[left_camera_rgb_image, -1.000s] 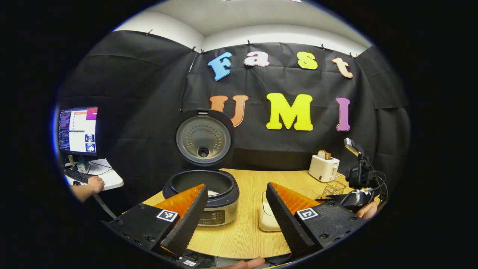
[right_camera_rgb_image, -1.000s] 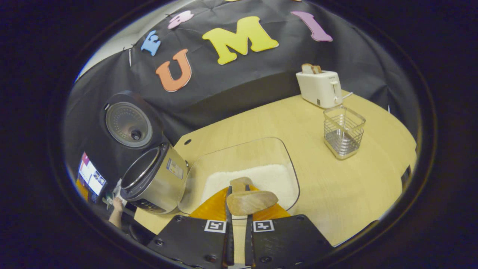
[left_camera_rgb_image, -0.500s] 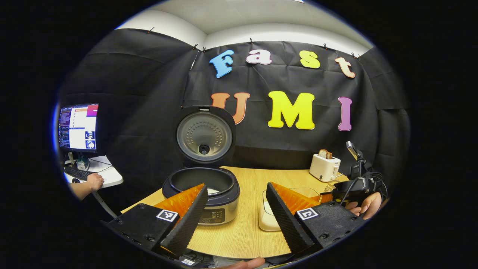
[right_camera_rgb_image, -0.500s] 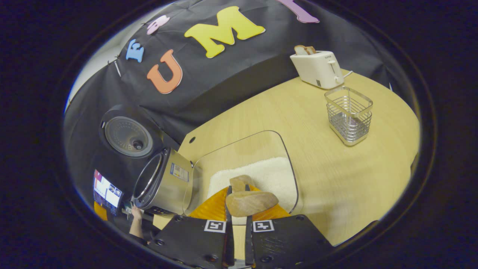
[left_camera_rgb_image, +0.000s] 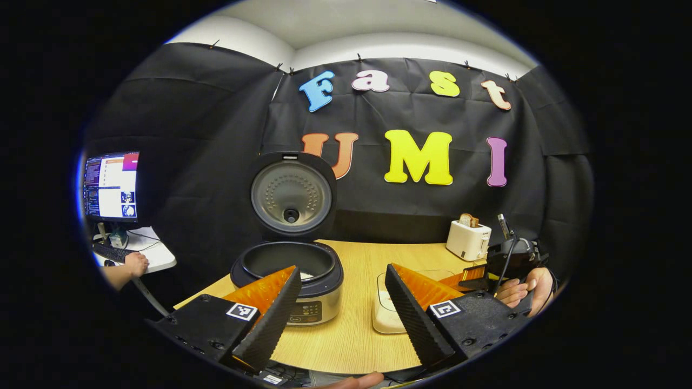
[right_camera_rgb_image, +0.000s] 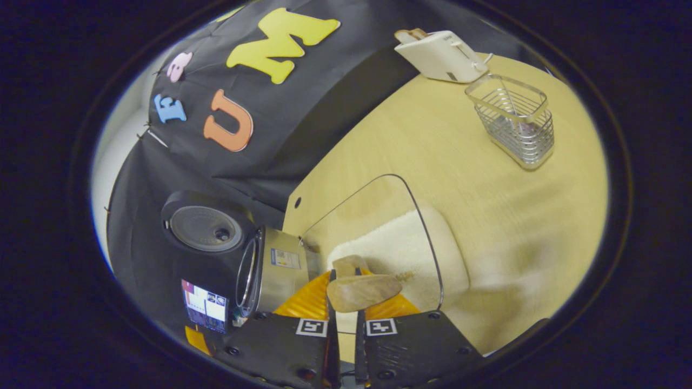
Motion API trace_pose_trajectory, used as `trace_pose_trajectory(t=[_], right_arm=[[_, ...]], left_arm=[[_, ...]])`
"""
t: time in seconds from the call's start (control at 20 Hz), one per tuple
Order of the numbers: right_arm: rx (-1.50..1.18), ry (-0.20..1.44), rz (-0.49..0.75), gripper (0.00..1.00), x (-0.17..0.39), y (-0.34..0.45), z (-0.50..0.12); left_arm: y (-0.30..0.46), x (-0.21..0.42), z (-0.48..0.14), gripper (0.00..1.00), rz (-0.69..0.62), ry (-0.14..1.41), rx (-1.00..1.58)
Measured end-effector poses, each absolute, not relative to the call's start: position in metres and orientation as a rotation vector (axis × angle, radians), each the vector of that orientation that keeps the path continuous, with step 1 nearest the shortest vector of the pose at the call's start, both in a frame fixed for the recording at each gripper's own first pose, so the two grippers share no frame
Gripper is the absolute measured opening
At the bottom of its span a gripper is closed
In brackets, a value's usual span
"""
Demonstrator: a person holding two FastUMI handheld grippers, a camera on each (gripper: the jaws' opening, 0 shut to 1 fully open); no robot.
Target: Close the left gripper, press the button to open the rice cooker; take a wooden spoon from the chopstick holder with the right hand, scoop a spoonful of rice and pour it into the rice cooker, then put the wooden spoon back into the chopstick holder.
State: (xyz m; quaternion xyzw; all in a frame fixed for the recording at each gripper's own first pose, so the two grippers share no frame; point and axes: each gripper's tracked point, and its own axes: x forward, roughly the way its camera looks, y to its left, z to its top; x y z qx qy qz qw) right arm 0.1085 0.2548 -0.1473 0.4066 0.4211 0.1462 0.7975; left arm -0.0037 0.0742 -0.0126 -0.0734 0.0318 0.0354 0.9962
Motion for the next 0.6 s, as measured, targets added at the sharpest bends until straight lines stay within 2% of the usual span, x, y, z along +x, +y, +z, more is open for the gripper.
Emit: trace_pose_trajectory(t=[0.3,0.6], right_arm=[[1.142,1.003,0.359,0.11,0.111,0.258,-0.14],[1.312,1.008,0.325,0.11,0.113,0.249,-0.136]], left_arm=[[0.082,-0.003,-0.016,0.99,0.083,0.073,-0.168],[0.08,-0.001,-0.019,1.0,0.09,0.084,-0.154]])
